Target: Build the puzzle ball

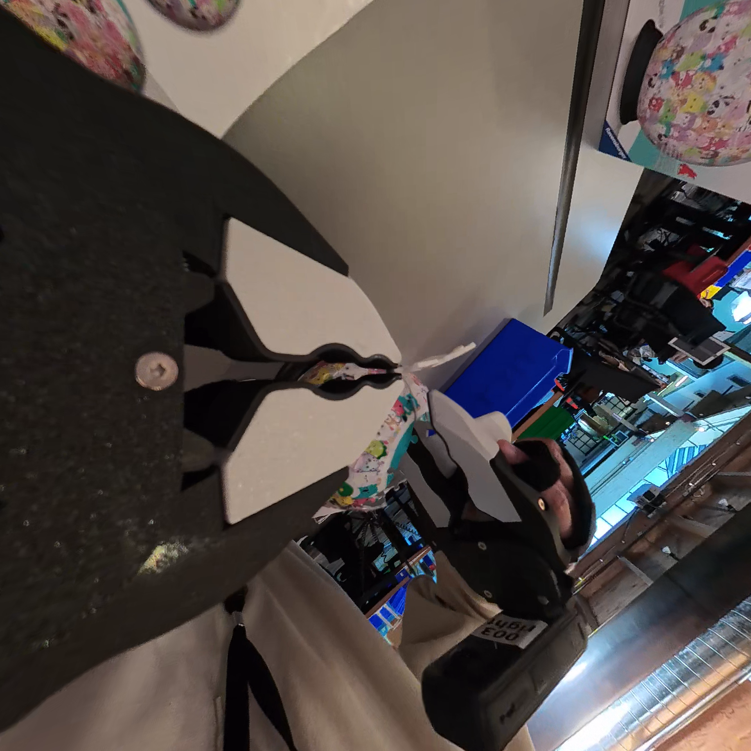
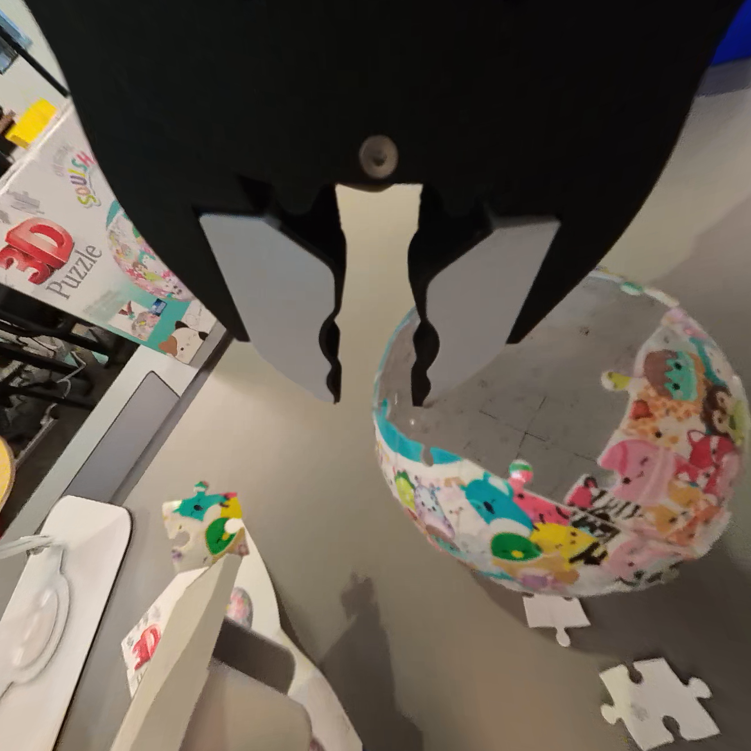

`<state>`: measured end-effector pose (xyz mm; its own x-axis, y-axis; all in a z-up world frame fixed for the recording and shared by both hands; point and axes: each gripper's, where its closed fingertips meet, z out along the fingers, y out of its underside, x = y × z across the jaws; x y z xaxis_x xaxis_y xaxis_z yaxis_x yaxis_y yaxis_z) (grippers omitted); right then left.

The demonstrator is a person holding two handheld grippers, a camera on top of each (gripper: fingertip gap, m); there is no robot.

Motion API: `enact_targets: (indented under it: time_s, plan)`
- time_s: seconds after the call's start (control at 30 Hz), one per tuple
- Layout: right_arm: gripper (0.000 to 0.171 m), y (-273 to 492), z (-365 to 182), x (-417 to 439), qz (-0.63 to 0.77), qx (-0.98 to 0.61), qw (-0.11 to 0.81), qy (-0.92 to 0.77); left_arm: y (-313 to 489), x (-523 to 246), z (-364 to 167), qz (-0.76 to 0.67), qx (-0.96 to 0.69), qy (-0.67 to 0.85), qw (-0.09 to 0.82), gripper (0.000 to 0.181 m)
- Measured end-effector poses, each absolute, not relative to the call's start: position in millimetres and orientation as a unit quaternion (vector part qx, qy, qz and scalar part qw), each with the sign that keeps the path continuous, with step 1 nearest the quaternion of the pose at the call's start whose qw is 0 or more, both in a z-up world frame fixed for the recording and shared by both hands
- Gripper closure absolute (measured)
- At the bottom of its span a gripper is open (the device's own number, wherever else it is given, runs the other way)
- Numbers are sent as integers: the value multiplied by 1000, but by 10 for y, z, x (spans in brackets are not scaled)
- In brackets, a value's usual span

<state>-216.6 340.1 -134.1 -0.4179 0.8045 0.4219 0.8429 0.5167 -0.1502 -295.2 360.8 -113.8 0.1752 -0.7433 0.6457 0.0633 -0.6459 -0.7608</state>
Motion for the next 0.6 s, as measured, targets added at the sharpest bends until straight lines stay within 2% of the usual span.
enact_targets:
  time_s: [0.33,0.6]
  plan:
    - [161,3388,-1389,-2223,-23,-501,195,-843,3571,-3033,-1052,-591,-677,260,352,180]
    - [166,3407,-1408,-2239,-30,-498,196,-844,3541,-3003,-1044,-597,-673,264,348,180]
